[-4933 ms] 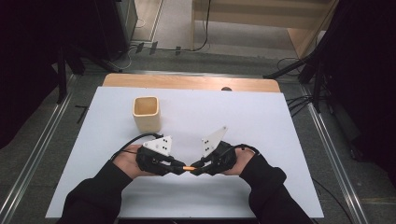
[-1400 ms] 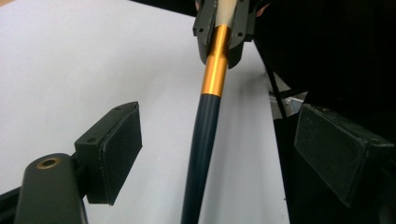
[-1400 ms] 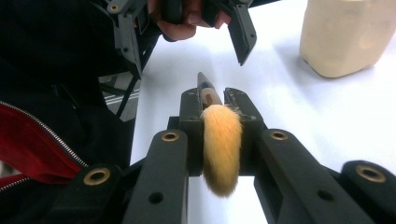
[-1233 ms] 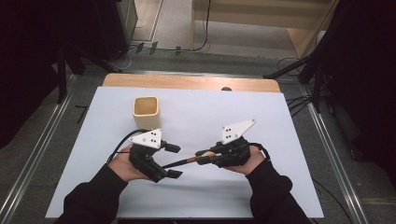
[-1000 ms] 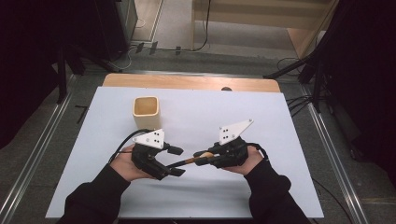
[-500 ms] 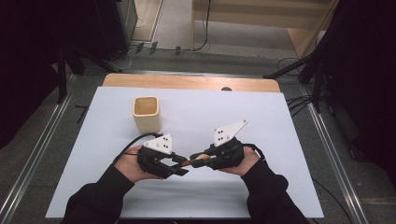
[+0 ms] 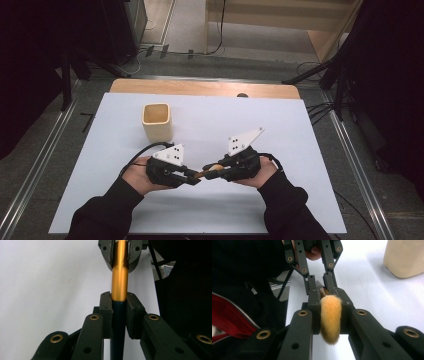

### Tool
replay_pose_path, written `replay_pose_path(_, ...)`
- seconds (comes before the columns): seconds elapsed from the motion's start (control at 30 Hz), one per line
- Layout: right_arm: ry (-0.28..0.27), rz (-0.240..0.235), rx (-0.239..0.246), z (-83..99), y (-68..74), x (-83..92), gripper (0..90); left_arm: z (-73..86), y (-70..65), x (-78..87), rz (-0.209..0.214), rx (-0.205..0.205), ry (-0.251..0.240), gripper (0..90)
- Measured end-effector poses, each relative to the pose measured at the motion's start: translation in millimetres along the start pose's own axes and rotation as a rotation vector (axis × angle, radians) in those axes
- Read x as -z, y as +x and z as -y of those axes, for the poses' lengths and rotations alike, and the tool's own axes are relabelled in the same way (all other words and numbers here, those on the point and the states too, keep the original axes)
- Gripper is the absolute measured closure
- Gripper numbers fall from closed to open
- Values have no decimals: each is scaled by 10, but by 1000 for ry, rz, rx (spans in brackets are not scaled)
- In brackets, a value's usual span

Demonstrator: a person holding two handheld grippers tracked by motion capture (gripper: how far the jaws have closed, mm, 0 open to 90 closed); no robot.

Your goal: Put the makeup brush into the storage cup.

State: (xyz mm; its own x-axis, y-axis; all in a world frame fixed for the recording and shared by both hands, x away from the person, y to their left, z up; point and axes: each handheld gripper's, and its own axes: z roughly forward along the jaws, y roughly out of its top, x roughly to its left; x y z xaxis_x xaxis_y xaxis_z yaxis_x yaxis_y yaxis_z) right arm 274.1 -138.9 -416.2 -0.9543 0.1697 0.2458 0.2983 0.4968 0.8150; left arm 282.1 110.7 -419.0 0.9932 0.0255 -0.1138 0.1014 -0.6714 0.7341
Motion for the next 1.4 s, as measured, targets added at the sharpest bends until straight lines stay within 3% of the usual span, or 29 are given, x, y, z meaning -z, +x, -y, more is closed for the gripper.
replay_pose_path(0.23, -18, 5, 16, -3, 13, 13, 765, 4, 0, 8, 6, -14, -9, 791)
replay_pose_path(0.33, -88, -9, 38, 1, 11, 50, 616, 12, 13, 31, 7, 7, -48, 791)
replay_pose_path(0.37, -88, -9, 38, 1, 11, 50, 616, 12, 13, 31, 7, 7, -48, 791)
replay_pose_path(0.43, -178, -6, 54, 25, 6, 97, 506, 21, 27, 60, 8, 32, -88, 791)
replay_pose_path(0.5, -191, -5, 54, 32, 5, 111, 491, 23, 27, 76, 2, 37, -97, 791)
replay_pose_path(0.6, -210, 45, 51, 65, -7, 122, 326, 35, 46, 123, -6, 60, -147, 791)
replay_pose_path(0.67, -210, 45, 35, 76, -14, 125, 315, 45, 55, 158, -16, 74, -183, 791)
replay_pose_path(0.7, -244, 54, 25, 111, -15, 125, 255, 56, 69, 194, -22, 92, -208, 791)
replay_pose_path(0.73, -244, 54, 25, 111, -15, 125, 255, 56, 69, 194, -22, 92, -208, 791)
replay_pose_path(0.8, -273, 62, 14, 142, -2, 123, 156, 67, 75, 212, -31, 102, -226, 791)
replay_pose_path(0.87, -284, 61, 17, 146, 5, 122, 154, 78, 80, 229, -29, 113, -239, 791)
replay_pose_path(0.9, -302, 89, -1, 137, 13, 118, 152, 85, 89, 241, -27, 123, -263, 790)
replay_pose_path(0.97, -305, 102, -15, 132, 12, 119, 152, 86, 92, 249, -25, 127, -267, 790)
replay_pose_path(1.03, -317, 95, -20, 135, 2, 120, 156, 88, 92, 247, -24, 133, -280, 790)
replay_pose_path(1.07, -327, 91, -16, 138, 0, 119, 175, 87, 87, 245, -27, 134, -284, 790)
replay_pose_path(1.13, -332, 71, -4, 131, 11, 105, 293, 80, 79, 223, -24, 130, -286, 790)
replay_pose_path(1.4, -373, 49, -24, 114, -8, 87, 445, 62, 57, 152, -3, 137, -300, 790)
